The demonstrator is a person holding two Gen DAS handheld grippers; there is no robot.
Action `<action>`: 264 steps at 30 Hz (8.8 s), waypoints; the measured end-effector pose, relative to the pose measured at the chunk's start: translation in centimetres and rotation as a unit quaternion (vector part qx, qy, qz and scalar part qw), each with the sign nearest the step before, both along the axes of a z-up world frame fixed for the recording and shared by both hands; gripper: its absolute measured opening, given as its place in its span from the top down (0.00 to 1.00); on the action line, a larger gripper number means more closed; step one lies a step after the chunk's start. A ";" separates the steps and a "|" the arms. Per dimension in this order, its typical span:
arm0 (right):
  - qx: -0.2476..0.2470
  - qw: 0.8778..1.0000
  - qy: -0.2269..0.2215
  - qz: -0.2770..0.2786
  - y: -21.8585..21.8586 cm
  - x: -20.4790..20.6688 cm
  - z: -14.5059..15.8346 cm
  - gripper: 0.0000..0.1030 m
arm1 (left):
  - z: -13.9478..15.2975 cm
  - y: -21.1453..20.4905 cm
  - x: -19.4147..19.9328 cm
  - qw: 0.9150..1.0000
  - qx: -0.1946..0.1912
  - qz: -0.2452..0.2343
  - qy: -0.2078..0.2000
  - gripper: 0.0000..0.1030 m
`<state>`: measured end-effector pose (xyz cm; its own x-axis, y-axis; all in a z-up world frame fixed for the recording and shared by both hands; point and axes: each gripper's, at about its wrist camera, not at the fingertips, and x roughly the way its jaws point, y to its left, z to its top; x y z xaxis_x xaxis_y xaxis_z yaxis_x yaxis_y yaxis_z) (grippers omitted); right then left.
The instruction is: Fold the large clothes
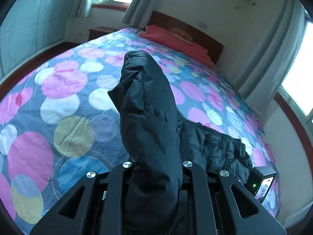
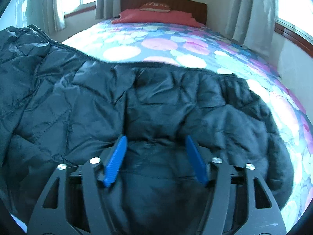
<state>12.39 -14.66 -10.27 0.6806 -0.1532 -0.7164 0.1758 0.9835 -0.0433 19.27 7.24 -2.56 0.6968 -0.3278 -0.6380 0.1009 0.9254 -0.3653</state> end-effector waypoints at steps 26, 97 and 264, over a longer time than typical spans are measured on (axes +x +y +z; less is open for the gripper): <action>0.040 0.984 -0.004 -0.175 -21.2 -9.9 -0.8 0.33 | -6.3 -30.0 -1.7 0.972 0.127 -0.197 0.005 0.84; 0.153 0.982 0.035 -0.104 -17.8 -5.2 -3.2 0.95 | -11.2 -16.7 1.4 0.995 0.038 -0.080 0.037 0.37; 0.436 0.899 -0.025 -0.031 -27.3 1.4 -5.1 0.09 | -16.6 -11.1 9.1 0.940 -0.281 -0.033 0.190 0.20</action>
<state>13.79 -42.00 -15.42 0.7254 0.4134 -0.5503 0.2114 0.6271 0.7497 28.42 -3.90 -19.14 0.4206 -0.7214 -0.5501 -0.0852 0.5723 -0.8156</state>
